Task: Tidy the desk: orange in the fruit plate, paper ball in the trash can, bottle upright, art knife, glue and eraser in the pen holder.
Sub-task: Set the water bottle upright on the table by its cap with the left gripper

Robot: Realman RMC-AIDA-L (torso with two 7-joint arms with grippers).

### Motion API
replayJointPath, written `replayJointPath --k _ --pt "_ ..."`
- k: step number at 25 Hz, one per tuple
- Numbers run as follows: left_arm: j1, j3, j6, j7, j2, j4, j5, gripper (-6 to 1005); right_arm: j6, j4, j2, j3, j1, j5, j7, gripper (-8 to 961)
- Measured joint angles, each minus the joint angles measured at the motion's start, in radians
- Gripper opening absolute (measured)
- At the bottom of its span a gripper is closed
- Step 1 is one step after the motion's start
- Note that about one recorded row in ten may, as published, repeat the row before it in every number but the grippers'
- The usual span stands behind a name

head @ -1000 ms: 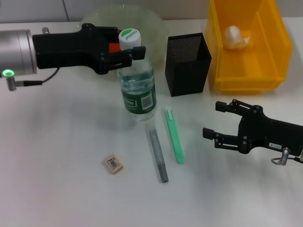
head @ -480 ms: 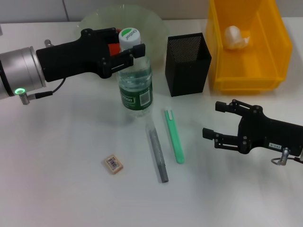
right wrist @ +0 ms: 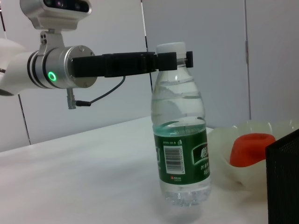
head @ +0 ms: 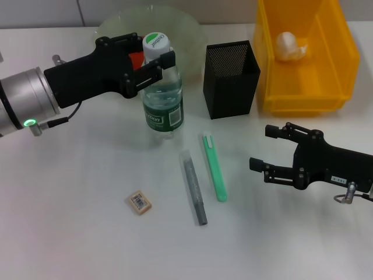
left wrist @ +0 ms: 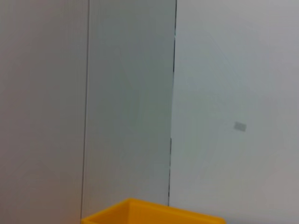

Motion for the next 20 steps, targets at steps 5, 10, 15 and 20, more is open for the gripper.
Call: replayJointPath --k 5,10,15,20 --pt "0.004 -0.002 -0.009 0.047 -0.002 -0.039 -0.026 447 0.001 0.0 0.0 0.0 0.0 0.0 0.0 834" --pt "0.01 -0.004 -0.018 0.093 -0.003 -0.093 -0.087 447 0.001 0.0 0.0 -0.001 0.0 0.0 -0.002 834" --pt "0.017 -0.004 -0.021 0.109 -0.003 -0.099 -0.106 447 0.002 0.0 0.0 0.0 -0.002 0.0 -0.005 835" --pt "0.017 0.0 -0.028 0.111 -0.003 -0.101 -0.108 448 0.001 0.0 0.0 0.001 0.0 -0.002 -0.005 835"
